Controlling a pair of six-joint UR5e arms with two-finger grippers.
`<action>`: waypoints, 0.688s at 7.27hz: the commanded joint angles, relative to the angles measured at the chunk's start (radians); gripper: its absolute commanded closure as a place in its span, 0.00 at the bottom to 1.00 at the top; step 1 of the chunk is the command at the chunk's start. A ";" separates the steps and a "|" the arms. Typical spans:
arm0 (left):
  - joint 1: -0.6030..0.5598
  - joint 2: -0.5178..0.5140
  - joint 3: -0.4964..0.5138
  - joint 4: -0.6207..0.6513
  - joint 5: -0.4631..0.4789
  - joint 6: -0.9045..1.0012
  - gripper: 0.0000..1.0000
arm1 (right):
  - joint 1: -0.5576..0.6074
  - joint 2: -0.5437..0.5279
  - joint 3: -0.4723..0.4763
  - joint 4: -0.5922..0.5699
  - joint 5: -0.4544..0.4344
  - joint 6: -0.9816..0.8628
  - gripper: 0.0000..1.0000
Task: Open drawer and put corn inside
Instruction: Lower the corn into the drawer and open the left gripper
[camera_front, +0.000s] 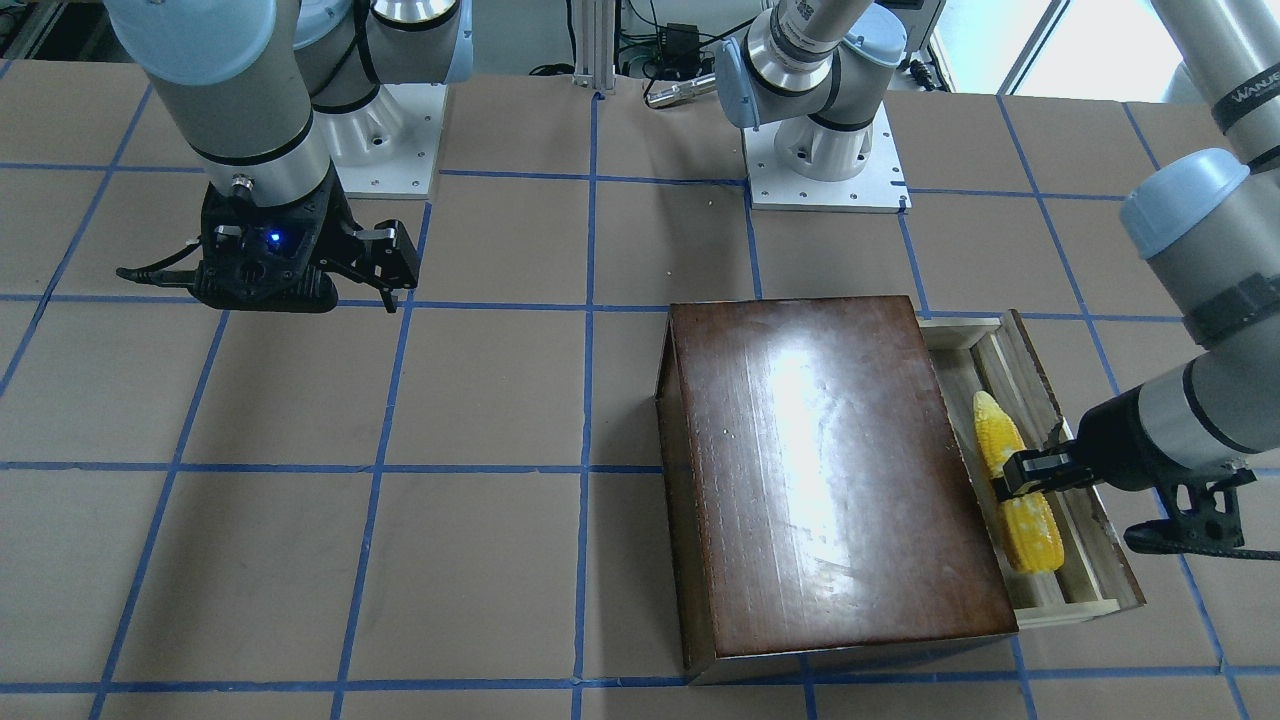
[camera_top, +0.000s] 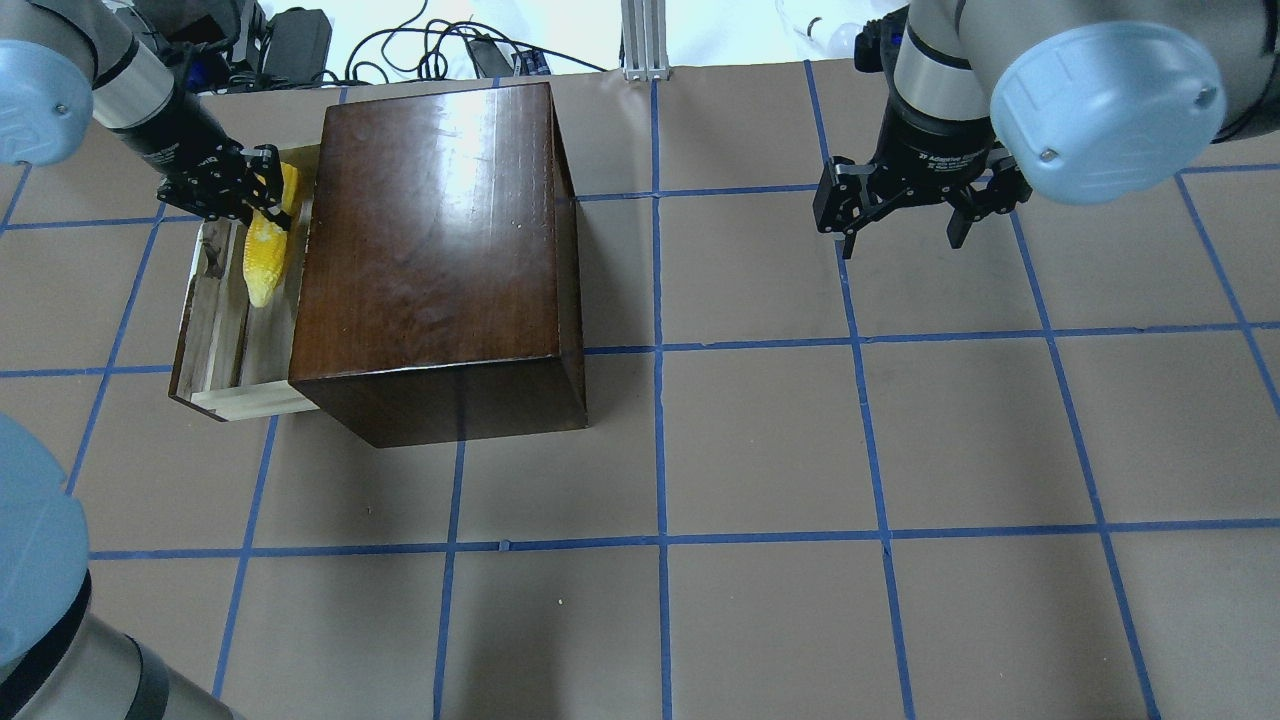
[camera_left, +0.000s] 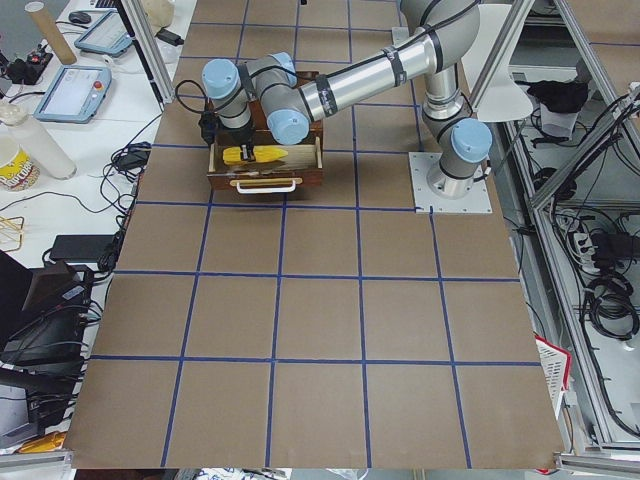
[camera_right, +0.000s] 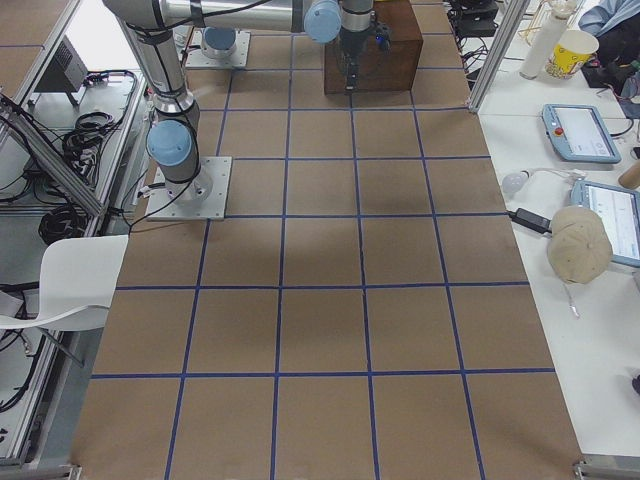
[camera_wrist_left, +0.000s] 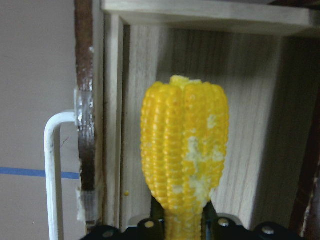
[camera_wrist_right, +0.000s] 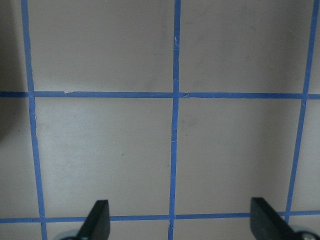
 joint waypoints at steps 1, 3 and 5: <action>0.000 -0.022 -0.001 0.003 -0.052 0.000 0.88 | 0.000 0.001 0.000 0.000 0.000 0.000 0.00; 0.000 -0.026 -0.005 0.000 -0.051 0.003 0.33 | 0.000 -0.001 0.000 0.000 0.000 0.000 0.00; -0.002 -0.020 -0.002 -0.008 -0.042 -0.003 0.00 | 0.000 0.001 0.000 0.000 0.000 0.000 0.00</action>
